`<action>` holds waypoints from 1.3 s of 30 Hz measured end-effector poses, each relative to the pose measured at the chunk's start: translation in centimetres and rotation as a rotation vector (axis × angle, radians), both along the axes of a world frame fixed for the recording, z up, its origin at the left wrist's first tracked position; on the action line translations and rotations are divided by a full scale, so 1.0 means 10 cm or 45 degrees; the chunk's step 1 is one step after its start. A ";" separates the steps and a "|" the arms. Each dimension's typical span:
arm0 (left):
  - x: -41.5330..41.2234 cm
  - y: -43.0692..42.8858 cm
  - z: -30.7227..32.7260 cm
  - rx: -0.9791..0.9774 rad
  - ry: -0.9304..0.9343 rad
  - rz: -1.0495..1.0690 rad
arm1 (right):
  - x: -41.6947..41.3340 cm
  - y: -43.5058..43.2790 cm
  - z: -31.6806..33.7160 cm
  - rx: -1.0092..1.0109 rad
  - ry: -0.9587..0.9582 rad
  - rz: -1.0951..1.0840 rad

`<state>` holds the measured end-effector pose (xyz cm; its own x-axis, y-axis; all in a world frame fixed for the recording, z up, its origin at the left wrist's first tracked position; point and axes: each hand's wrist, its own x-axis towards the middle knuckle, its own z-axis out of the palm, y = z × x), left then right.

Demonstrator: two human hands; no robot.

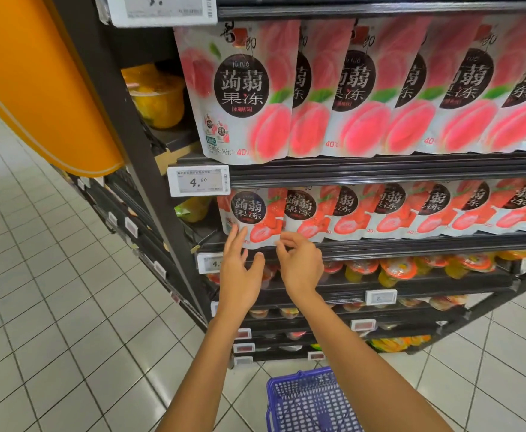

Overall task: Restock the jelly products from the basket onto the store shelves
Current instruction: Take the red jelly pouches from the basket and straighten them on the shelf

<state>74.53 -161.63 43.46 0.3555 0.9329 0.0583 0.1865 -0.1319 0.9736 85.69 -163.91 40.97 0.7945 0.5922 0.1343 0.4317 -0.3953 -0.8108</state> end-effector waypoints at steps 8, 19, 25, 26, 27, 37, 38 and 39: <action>0.10 -0.05 -0.07 0.019 0.018 0.022 | 0.08 -0.03 -0.05 -0.051 -0.044 -0.013; 0.22 -0.14 -0.06 0.083 0.062 -0.028 | 0.17 -0.13 -0.10 -0.009 -0.035 -0.122; 0.23 -0.16 -0.03 0.108 0.088 0.083 | 0.23 -0.20 -0.12 0.014 -0.038 -0.119; 0.24 -0.18 -0.02 0.115 0.088 0.110 | 0.26 -0.23 -0.12 0.056 -0.030 -0.146; 0.25 -0.19 -0.02 0.133 0.088 0.134 | 0.29 -0.27 -0.13 0.113 -0.017 -0.179; 0.54 -0.34 -0.02 0.120 0.081 0.075 | 0.64 -0.32 -0.09 0.088 0.016 -0.201; 0.56 -0.35 -0.03 0.105 0.084 0.057 | 0.65 -0.32 -0.08 0.087 0.020 -0.206; 0.59 -0.36 -0.04 0.098 0.095 0.042 | 0.66 -0.31 -0.06 0.082 0.026 -0.210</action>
<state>80.42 -165.18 43.07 0.3307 0.9379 0.1046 0.2636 -0.1982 0.9441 92.29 -167.01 40.34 0.8831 0.4444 0.1506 0.3484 -0.4060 -0.8449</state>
